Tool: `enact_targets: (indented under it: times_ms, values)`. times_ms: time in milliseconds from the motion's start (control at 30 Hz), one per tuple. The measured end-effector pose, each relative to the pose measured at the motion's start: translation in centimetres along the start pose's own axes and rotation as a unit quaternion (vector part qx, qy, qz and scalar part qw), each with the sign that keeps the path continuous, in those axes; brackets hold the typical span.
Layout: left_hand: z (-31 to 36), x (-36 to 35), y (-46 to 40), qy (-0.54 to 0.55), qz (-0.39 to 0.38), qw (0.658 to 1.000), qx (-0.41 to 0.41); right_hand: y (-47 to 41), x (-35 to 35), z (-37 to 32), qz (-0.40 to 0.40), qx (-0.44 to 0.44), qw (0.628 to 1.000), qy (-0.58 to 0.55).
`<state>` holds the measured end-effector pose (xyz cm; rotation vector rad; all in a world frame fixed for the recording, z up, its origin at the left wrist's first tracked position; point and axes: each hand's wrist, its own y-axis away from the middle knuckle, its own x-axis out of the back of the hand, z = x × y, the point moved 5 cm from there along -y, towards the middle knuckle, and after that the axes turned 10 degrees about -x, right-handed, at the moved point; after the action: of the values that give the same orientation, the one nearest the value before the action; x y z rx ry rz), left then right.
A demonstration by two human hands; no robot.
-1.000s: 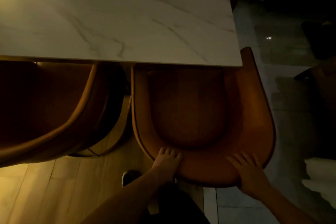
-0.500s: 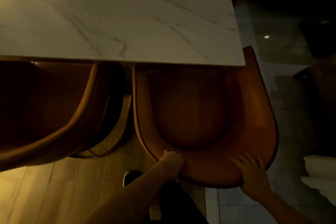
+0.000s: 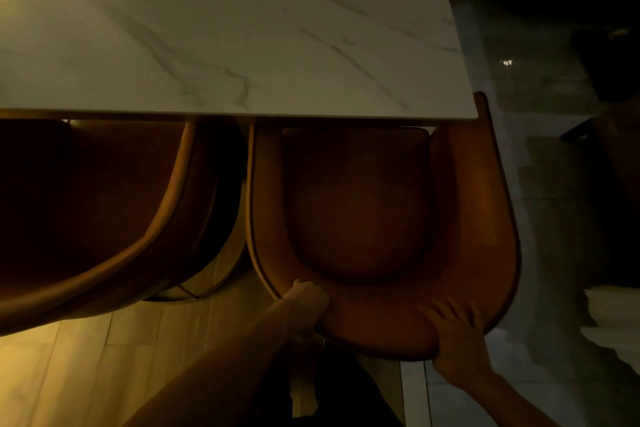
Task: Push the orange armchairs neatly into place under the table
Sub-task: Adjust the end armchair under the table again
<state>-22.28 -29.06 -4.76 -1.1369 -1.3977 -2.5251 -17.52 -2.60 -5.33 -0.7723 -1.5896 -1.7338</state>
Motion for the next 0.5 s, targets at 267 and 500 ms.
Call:
enact_targets:
  times_ms: [267,500]
  values:
    - [-3.6,-3.2,1.6,-0.003,0.024,1.0,-0.008,1.5,-0.7,-4.5,0.001,-0.012,1.0,-0.017]
    - [-5.2,-4.0,2.4,0.047,0.069,0.997,0.007,1.0,-0.7,-3.9,-0.016,0.005,1.0,0.004]
